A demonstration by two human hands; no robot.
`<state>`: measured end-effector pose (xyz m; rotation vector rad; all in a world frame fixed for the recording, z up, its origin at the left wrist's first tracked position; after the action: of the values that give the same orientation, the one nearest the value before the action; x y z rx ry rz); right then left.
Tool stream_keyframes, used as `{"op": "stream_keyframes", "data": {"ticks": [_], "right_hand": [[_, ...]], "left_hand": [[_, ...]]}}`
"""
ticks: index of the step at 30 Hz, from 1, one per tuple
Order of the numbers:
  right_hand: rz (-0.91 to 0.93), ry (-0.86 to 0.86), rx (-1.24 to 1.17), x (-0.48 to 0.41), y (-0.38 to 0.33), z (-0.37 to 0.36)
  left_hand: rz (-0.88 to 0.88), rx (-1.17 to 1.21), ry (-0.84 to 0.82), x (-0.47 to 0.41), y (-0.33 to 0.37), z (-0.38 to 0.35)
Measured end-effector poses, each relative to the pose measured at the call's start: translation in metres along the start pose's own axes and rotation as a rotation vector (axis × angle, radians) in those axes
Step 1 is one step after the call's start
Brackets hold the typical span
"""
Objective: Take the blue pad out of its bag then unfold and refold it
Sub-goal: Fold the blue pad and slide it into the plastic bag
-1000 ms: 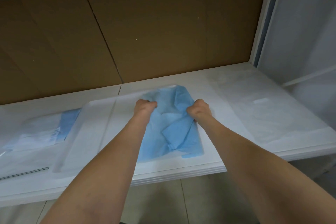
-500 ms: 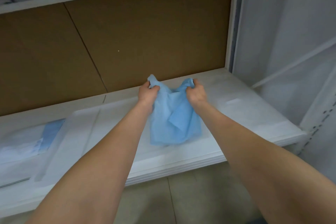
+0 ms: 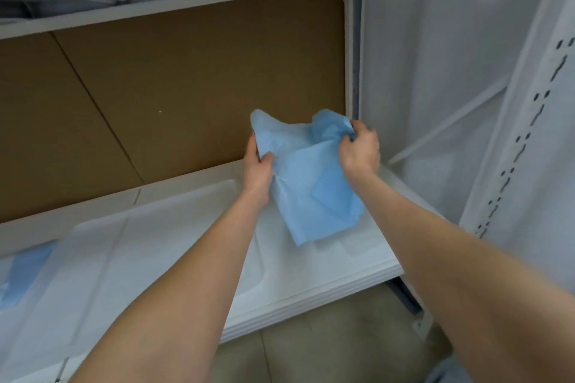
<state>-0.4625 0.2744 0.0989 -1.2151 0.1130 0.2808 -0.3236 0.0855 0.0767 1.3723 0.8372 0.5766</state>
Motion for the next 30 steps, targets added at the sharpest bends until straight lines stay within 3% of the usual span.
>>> {"op": "stream_keyframes", "data": {"ticks": [3, 6, 8, 12, 19, 22, 26, 30], "right_hand": [[-0.126, -0.072, 0.158, -0.004, 0.033, -0.004], [-0.216, -0.306, 0.351, 0.007, 0.069, -0.027], [-0.202, -0.371, 0.462, 0.015, 0.08, -0.034], [-0.154, -0.459, 0.55, 0.024, 0.084, -0.046], [-0.168, -0.538, 0.7, 0.042, 0.094, -0.06], [-0.151, -0.559, 0.727, 0.043, 0.099, -0.064], [-0.072, -0.532, 0.696, 0.039, 0.095, -0.065], [-0.052, -0.451, 0.727, 0.031, 0.094, -0.054]], "left_hand": [[0.094, -0.104, 0.016, 0.002, -0.037, 0.003], [0.445, -0.319, 0.123, 0.013, -0.096, 0.025], [0.536, -0.423, 0.098, 0.02, -0.115, 0.031], [0.499, -0.444, -0.029, 0.022, -0.12, 0.025], [0.571, -0.724, -0.25, 0.033, -0.117, 0.023], [0.491, -0.818, -0.313, 0.03, -0.114, 0.022], [0.341, -1.078, -0.374, 0.024, -0.106, 0.021], [0.365, -1.331, -0.426, 0.03, -0.105, 0.028]]}}
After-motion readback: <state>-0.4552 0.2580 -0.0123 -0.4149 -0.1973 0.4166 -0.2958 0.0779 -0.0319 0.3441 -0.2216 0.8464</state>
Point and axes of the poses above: each hand's wrist, its own x-axis away from the middle knuckle, its own z-axis out of the back of the hand, y = z × x, the point moved 9 cm from there along -x, towards the middle knuckle, and after that the axes turned 3 degrees about -x, right-handed, at the moved point
